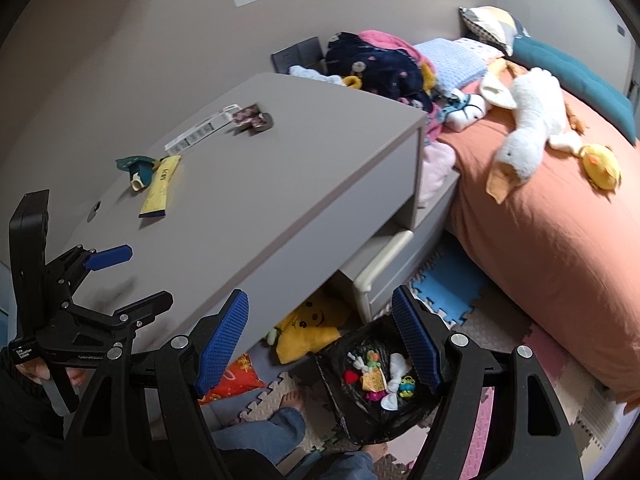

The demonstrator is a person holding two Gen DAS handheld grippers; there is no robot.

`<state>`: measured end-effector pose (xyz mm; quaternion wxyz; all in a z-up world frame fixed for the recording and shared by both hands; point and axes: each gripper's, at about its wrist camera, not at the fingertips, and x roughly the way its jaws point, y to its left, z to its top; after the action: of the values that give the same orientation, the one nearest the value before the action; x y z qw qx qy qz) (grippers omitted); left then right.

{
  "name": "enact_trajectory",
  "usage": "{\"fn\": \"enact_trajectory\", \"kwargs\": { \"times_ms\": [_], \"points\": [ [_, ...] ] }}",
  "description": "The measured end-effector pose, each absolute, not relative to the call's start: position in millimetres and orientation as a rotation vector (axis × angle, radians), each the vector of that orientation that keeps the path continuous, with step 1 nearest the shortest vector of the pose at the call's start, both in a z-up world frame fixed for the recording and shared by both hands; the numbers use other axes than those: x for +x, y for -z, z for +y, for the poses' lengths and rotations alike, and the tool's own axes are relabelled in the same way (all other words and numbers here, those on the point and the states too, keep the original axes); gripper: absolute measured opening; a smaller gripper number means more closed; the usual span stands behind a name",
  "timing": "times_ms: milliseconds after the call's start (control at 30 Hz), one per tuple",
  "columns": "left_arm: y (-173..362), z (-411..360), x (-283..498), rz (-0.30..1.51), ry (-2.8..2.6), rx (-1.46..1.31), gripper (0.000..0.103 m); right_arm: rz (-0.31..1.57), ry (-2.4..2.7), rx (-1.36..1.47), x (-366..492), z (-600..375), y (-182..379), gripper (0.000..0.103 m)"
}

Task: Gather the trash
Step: 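Move both open tools back over the desk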

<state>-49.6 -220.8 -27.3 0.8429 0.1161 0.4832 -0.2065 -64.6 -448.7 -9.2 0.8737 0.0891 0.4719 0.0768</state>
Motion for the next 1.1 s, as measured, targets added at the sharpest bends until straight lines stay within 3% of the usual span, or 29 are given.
{"fn": "enact_trajectory", "kwargs": {
  "times_ms": [1100],
  "points": [
    [30.8, -136.6, 53.6, 1.001, 0.242, 0.094, 0.097, 1.008, -0.234, 0.086, 67.9, -363.0, 25.4, 0.075]
  ]
}}
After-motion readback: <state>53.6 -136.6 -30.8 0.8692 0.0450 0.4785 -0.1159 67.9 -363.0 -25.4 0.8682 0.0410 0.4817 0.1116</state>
